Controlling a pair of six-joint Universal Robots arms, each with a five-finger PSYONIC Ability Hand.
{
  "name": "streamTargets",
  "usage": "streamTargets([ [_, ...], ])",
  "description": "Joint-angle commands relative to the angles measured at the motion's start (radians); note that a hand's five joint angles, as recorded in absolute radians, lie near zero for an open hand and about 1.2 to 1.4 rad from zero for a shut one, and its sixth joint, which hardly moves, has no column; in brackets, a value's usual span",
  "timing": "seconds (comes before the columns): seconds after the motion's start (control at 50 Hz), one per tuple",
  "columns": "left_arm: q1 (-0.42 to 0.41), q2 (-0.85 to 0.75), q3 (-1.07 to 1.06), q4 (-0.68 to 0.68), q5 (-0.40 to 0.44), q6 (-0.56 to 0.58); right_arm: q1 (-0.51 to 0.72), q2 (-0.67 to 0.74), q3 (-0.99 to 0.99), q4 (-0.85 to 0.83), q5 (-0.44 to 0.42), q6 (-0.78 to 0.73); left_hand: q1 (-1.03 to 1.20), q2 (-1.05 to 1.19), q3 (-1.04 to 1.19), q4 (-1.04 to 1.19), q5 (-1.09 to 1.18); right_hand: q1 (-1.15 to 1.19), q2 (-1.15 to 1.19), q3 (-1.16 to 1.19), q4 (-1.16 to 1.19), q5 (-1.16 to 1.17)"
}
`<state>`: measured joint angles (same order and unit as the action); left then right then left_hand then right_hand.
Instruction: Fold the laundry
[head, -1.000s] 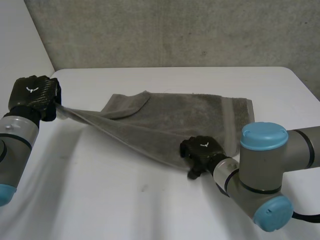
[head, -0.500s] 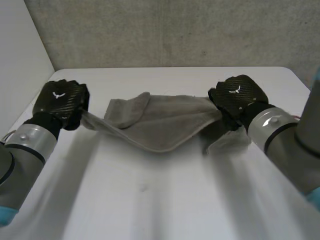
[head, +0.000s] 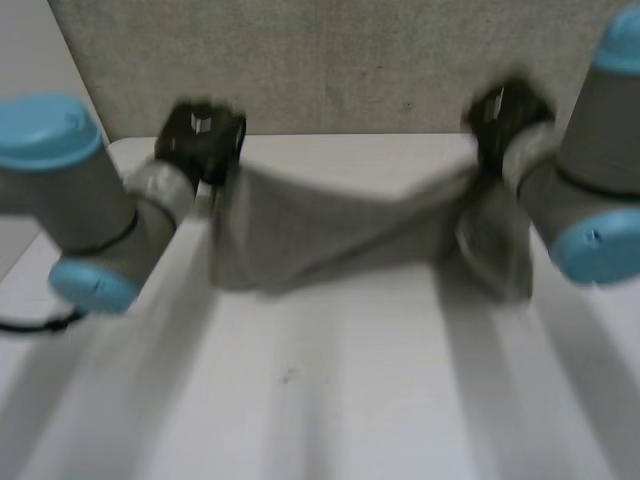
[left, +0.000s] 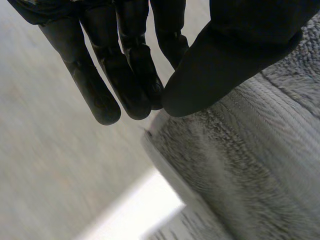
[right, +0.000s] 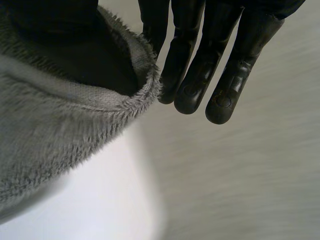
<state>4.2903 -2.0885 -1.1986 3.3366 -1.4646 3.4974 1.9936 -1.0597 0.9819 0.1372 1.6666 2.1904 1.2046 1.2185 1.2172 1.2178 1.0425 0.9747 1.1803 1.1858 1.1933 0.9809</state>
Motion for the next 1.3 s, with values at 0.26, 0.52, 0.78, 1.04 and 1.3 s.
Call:
streamTargets([
  [0.26, -0.007, 0.189, -0.06, 0.207, -0.142, -0.04, 0.013, -0.171, 0.176, -0.137, -0.206, -0.027, 0.192, 0.178, 0.179, 0.178, 0.179, 0.422, 0.216, 0.21, 0.203, 0.241],
  [0.52, 0.085, 0.182, -0.531, 0.363, -0.036, -0.051, -0.09, 0.066, 0.257, 0.28, -0.363, -0.058, 0.192, 0.178, 0.179, 0.178, 0.179, 0.379, 0.173, 0.168, 0.16, 0.198],
  [0.78, 0.135, 0.197, -0.572, 0.362, -0.03, -0.052, -0.136, -0.046, 0.507, -0.079, -0.347, 0.394, 0.192, 0.178, 0.179, 0.178, 0.179, -0.62, -0.825, -0.831, -0.838, -0.8],
  [1.04, 0.171, 0.226, -0.582, 0.363, -0.03, -0.052, -0.256, -0.229, 0.833, -0.205, -0.347, 0.766, 0.192, 0.178, 0.179, 0.178, 0.179, -0.631, -0.837, -0.842, -0.85, -0.812],
  [1.3, 0.171, 0.226, -0.585, 0.363, -0.03, -0.054, -0.294, -0.229, 0.96, -0.361, -0.346, 0.861, 0.192, 0.178, 0.179, 0.178, 0.179, -0.581, -0.787, -0.793, -0.8, -0.762],
])
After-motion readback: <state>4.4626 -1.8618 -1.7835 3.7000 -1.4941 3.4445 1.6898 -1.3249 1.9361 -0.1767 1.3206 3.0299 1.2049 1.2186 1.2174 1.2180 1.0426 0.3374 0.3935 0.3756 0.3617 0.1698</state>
